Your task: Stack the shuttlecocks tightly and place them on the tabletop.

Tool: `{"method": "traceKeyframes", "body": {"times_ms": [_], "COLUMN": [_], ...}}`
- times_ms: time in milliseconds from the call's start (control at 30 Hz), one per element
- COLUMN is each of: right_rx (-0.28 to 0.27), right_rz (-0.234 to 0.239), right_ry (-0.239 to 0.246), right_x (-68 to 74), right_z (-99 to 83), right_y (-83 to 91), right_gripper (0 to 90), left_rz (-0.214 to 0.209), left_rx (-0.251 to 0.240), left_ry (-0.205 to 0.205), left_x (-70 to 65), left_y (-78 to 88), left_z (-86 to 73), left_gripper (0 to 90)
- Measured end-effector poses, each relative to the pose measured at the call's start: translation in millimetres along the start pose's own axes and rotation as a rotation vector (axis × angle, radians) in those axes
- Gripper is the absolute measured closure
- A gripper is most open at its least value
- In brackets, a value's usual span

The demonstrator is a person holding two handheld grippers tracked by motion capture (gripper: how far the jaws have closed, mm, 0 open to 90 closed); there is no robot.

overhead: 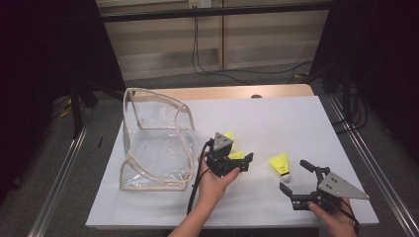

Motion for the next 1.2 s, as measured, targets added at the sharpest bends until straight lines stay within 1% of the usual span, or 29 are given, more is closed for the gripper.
{"method": "traceKeyframes", "body": {"times_ms": [67,100,133,167,233,267,300,333,367,433,500,533,600,667,700,733,800,867,900,967,1000,1033,1067,1133,1167,1200], "right_rx": [0.001,0.002,0.0,0.002,0.002,0.002,0.002,0.002,0.002,0.002,0.002,0.003,0.004,0.006,0.006,0.003,0.002,0.004,0.003,0.001,0.002,0.001,0.002,0.003,0.003,0.003], "right_rz": [-0.001,-0.001,0.0,0.001,0.001,0.0,-0.002,0.0,-0.001,-0.002,-0.002,-0.002,-0.003,-0.007,-0.008,-0.007,-0.008,-0.01,-0.009,-0.015,-0.015,-0.013,-0.014,-0.014,-0.015,-0.015], "right_ry": [0.002,0.002,0.002,0.003,-0.005,-0.002,-0.002,0.0,0.0,-0.001,-0.001,-0.001,-0.002,-0.003,-0.002,-0.003,-0.003,-0.003,-0.004,-0.001,-0.001,-0.001,-0.003,-0.003,-0.002,-0.002], "right_x": [-0.2,-0.2,-0.4,-0.6,-0.5,-0.6,-0.6,-0.6,-0.5,-0.4,-0.3,-0.2,0.0,0.0,-0.2,-0.2,-0.3,-0.6,-0.7,-1.0,-0.9,-0.5,-0.1,0.2,0.2,0.1], "right_z": [-0.2,-0.2,-0.3,-0.4,-0.6,-0.5,-0.4,-0.4,-0.4,-0.4,-0.4,-0.4,-0.3,-0.4,-0.6,-0.6,-0.6,-1.1,-1.1,-1.0,-1.0,-0.8,-0.9,-0.8,-0.7,-0.8], "right_y": [0.1,0.2,0.2,0.4,0.4,0.5,0.6,0.5,0.5,0.3,0.2,0.3,0.5,0.8,1.0,1.1,1.9,2.3,2.3,2.4,2.6,2.5,2.5,2.5,2.4,2.3], "right_gripper": [2.4,2.4,2.4,2.4,2.4,2.4,2.4,2.4,2.4,2.4,2.4,2.4,2.4,2.4,2.4,2.4,2.4,2.4,2.4,2.4,2.4,2.4,2.4,2.4,2.4,2.4], "left_rz": [-0.022,-0.029,-0.038,-0.053,-0.063,-0.072,-0.088,-0.106,-0.125,-0.121,-0.143,-0.145,-0.16,-0.171,-0.178,-0.176,-0.189,-0.195,-0.193,-0.199,-0.214,-0.218,-0.212,-0.214,-0.223,-0.237], "left_rx": [0.006,0.008,0.013,0.019,0.032,0.035,0.038,0.052,0.055,0.063,0.078,0.083,0.088,0.09,0.083,0.084,0.089,0.09,0.093,0.083,0.082,0.086,0.095,0.116,0.115,0.112], "left_ry": [0.002,-0.008,-0.01,-0.016,-0.037,-0.038,-0.046,-0.051,-0.046,-0.064,-0.084,-0.09,-0.108,-0.123,-0.126,-0.135,-0.148,-0.151,-0.163,-0.165,-0.161,-0.157,-0.163,-0.195,-0.209,-0.213], "left_x": [-0.6,-0.8,-1.3,-2.0,-3.5,-4.2,-4.7,-5.2,-6.4,-6.7,-8.4,-9.6,-11.4,-11.2,-11.1,-10.0,-8.5,-6.6,-4.9,-1.6,0.7,2.5,3.2,3.6,4.2,4.0], "left_y": [1.5,2.2,2.4,3.4,5.3,5.9,6.4,7.3,8.2,10.4,12.4,13.0,14.6,17.6,19.2,20.8,24.3,27.8,30.5,33.8,36.3,38.3,39.9,43.2,45.8,48.3], "left_z": [-5.9,-9.8,-12.2,-15.9,-22.4,-24.9,-28.5,-32.1,-36.9,-42.7,-48.7,-50.5,-54.7,-58.5,-60.4,-61.7,-65.9,-70.0,-72.5,-75.5,-77.1,-78.6,-79.9,-84.2,-86.0,-87.5], "left_gripper": [16.5,16.2,15.0,14.2,13.4,12.8,12.0,11.7,11.6,11.6,11.2,10.8,8.9,8.2,7.2,5.9,4.4,3.9,3.9,3.8,3.6,3.3,3.3,3.3,3.3,3.3]}}
Point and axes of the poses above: each handheld gripper's, and its own axes: y roughly backward along the jaws, z roughly out of its top, x roughly to its left, the point moved 2 cm from there along -y, roughly forward along the jaws, and after that the axes turned 15 degrees about x, right-handed, at the moved point
